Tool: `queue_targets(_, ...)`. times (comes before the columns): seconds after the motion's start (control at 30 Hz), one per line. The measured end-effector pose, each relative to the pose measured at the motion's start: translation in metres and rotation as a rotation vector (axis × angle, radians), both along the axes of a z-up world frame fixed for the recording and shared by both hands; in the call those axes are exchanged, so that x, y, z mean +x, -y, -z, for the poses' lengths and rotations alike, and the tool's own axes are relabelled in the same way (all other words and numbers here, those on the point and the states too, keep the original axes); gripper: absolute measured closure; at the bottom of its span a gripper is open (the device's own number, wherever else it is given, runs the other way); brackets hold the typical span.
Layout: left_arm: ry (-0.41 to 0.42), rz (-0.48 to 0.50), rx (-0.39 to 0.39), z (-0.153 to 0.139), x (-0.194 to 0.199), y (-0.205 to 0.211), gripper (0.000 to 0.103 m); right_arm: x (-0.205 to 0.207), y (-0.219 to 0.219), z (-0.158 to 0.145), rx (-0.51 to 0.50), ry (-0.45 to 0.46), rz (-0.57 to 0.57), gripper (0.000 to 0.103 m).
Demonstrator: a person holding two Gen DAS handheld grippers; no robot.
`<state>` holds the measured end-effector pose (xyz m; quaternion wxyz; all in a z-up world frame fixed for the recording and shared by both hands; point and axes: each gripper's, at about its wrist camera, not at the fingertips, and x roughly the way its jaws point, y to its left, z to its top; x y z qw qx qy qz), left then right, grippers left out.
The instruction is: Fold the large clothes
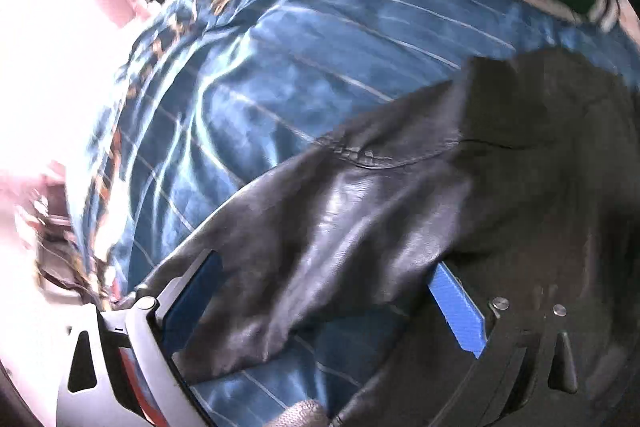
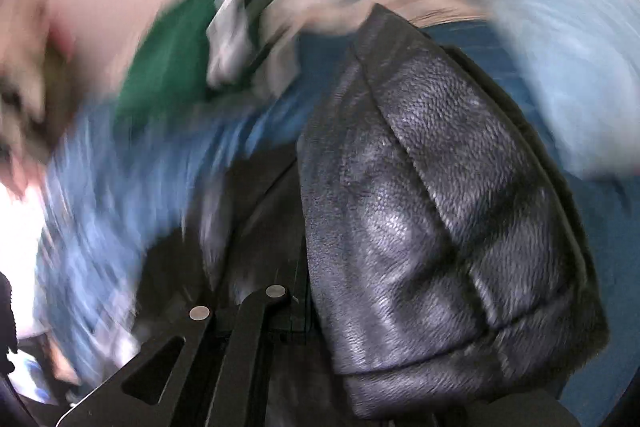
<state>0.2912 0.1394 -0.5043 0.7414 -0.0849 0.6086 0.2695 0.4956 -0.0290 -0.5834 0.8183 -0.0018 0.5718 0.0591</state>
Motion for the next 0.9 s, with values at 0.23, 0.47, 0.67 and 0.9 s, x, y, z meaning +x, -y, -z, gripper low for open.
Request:
queue_targets(0.23,0.05,-0.063,-0.21,-0.031,-0.045,-0.023,0.0,-0.027,-0.037,0.035,0.166,-0.181,-0.062,0.042)
queue_targets(0.47,0.062,-0.394,-0.44,-0.01,-0.129,-0.075,0.001,-0.095,0.025,-0.021,0.325,-0.256,0.078,0.035)
queue_targets(0.67,0.186,-0.826,-0.673,0.06,-0.189,-0.116,0.007,-0.132,0.089,-0.005,0.29,-0.371,0.172,0.035)
queue_targets(0.9,0.105,-0.824,-0.496,0.051,-0.175,-0.122,0.075,-0.162,0.084,0.039,0.242,-0.488,0.25,0.035)
